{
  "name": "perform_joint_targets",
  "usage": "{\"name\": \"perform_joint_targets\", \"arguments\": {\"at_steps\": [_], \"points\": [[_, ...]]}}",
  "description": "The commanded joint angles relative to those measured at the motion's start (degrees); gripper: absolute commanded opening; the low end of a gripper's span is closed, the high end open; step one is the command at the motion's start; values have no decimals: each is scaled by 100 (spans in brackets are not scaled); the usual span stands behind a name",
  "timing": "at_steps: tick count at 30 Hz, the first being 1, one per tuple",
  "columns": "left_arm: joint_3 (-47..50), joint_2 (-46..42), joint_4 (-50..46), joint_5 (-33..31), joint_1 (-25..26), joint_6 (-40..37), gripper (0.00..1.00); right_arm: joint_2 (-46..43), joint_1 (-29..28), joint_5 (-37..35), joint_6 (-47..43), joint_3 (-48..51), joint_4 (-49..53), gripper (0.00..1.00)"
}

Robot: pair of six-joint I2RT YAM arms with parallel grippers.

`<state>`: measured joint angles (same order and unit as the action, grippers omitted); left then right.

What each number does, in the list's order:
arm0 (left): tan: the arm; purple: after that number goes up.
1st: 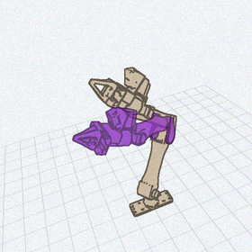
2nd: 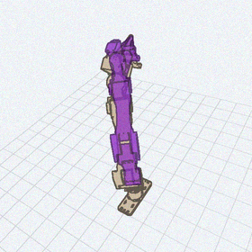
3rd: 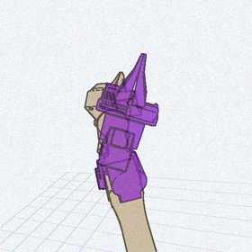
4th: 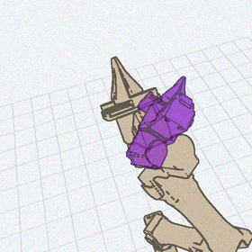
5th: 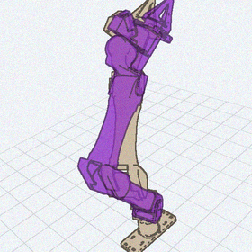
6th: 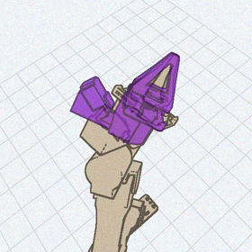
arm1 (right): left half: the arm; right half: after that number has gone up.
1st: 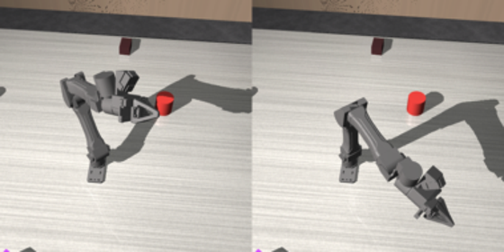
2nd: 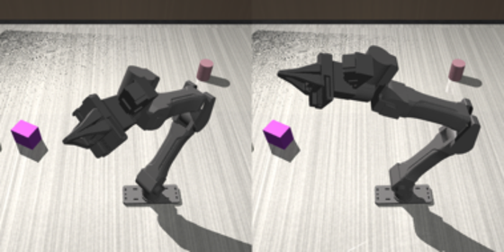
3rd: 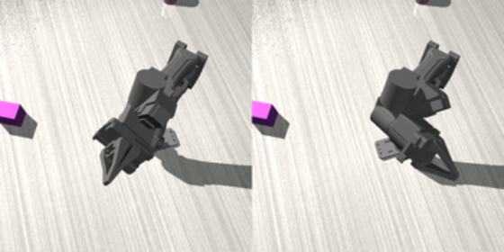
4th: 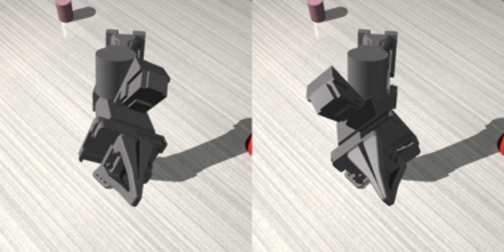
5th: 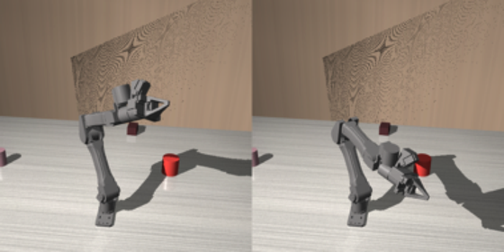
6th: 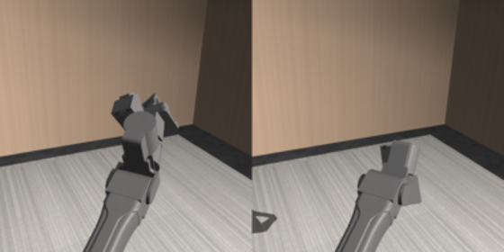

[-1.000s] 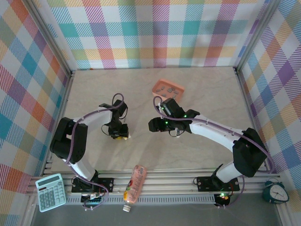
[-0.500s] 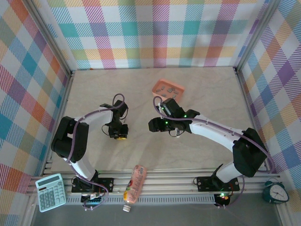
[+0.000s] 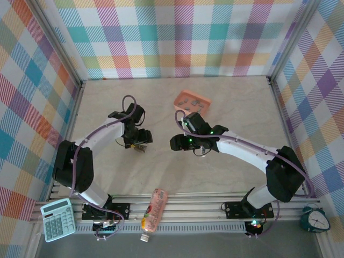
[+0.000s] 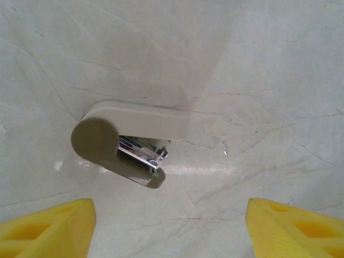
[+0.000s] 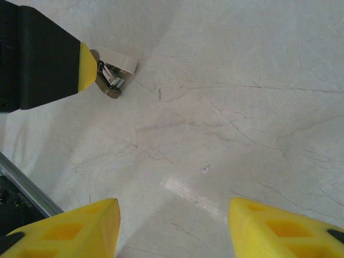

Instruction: Load the staples into the stapler

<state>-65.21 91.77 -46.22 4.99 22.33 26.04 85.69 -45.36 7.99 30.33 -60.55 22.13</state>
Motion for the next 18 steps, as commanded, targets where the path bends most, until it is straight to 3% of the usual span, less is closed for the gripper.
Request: {"name": "perform_joint_targets", "arguments": {"at_steps": [1,14,18], "points": [[-102,275,-133,-50,-61,447,76,-94,-34,-60,-177,-176,142,55],[-258,1082,290,-151,-79,667,78,-217,-34,-146,-231,-107,226,55],[-418,1272,394,-223,-79,598,75,-259,-34,-166,-229,-72,230,55]]}}
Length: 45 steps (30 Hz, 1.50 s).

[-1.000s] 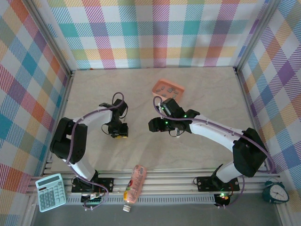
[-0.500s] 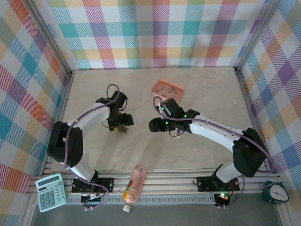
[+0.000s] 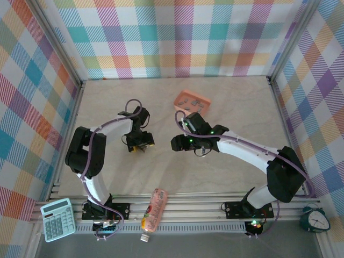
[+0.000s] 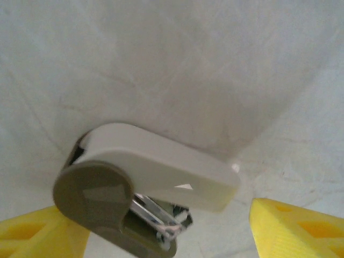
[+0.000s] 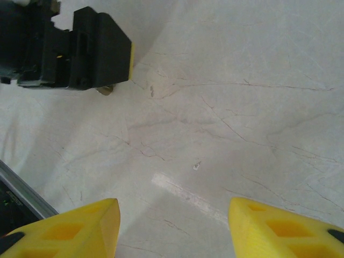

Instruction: Load the staples into the stapler

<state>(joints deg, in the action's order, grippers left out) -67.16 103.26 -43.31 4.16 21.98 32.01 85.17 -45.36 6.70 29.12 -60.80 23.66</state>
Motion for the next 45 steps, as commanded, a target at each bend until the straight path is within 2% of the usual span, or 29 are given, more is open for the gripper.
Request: {"name": "perform_joint_targets", "arguments": {"at_steps": [1,5,9,23,31,37,45], "points": [[-264,161,110,-159,-44,-27,74,-214,-34,-46,-102,-33,71,55],[-374,303,110,-369,-49,-182,71,-246,-29,-63,-100,17,56,55],[-444,462,45,-304,-36,-317,63,-245,-34,-72,-101,27,52,55],[-361,267,-45,-453,26,-494,43,-276,-34,-81,-85,81,0,55],[-351,23,-141,-418,35,-503,39,-401,-34,-90,-20,230,-185,55],[-269,-544,-66,13,86,-312,39,-557,-34,-106,57,382,-371,55],[299,-1840,897,1243,175,664,38,-1055,-25,24,262,890,-1034,56]]}}
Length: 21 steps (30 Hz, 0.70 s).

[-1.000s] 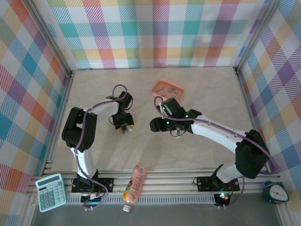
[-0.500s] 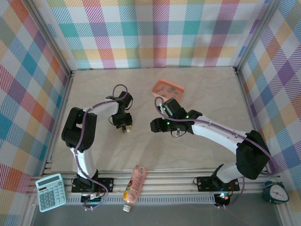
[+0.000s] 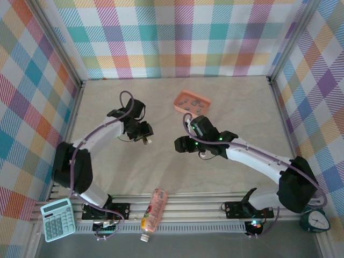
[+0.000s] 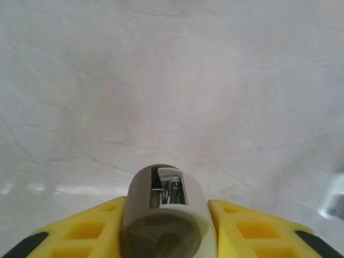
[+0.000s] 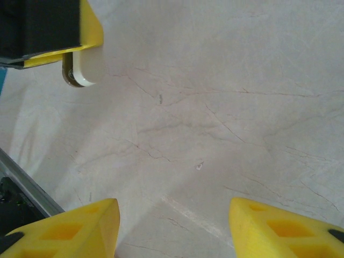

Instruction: Load the staples into the stapler

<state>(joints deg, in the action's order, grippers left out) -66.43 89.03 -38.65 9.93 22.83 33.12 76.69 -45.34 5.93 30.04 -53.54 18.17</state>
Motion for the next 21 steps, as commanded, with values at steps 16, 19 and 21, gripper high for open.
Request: {"name": "perform_joint_targets", "arguments": {"at_steps": [16,19,21], "points": [[977,-1454,1373,1282,211,1792,38,129,-509,396,392,397,-2392,65],[973,-1462,1399,1311,231,1819,38,407,-517,443,318,176,-2509,65],[974,-1460,1430,1324,239,1838,38,522,-515,436,303,108,-2680,65]]}}
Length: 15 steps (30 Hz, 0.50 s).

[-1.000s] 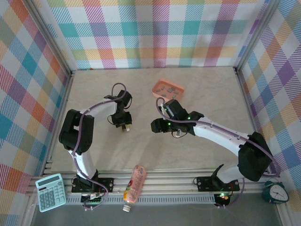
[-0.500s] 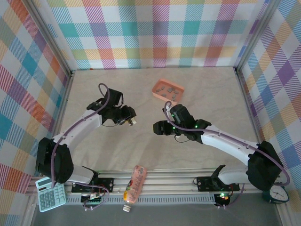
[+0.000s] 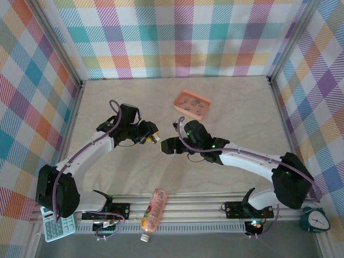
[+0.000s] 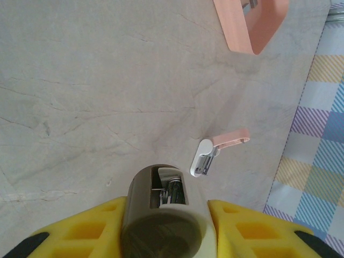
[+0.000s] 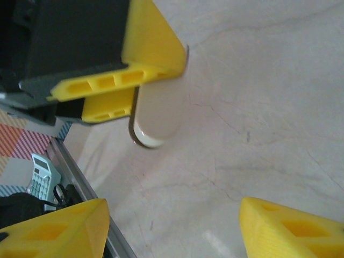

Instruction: Load the staples into the stapler

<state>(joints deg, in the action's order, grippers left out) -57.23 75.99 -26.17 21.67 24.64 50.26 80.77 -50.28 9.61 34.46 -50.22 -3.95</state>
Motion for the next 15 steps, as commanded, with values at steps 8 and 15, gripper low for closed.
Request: {"name": "perform_joint_targets", "arguments": {"at_steps": [8,15], "points": [[60,-184,287,256,81,190,38,445,-19,25,-123,-375,-905,59],[121,-241,466,331,93,334,38,577,-18,-86,-5,-353,-1306,48]]}}
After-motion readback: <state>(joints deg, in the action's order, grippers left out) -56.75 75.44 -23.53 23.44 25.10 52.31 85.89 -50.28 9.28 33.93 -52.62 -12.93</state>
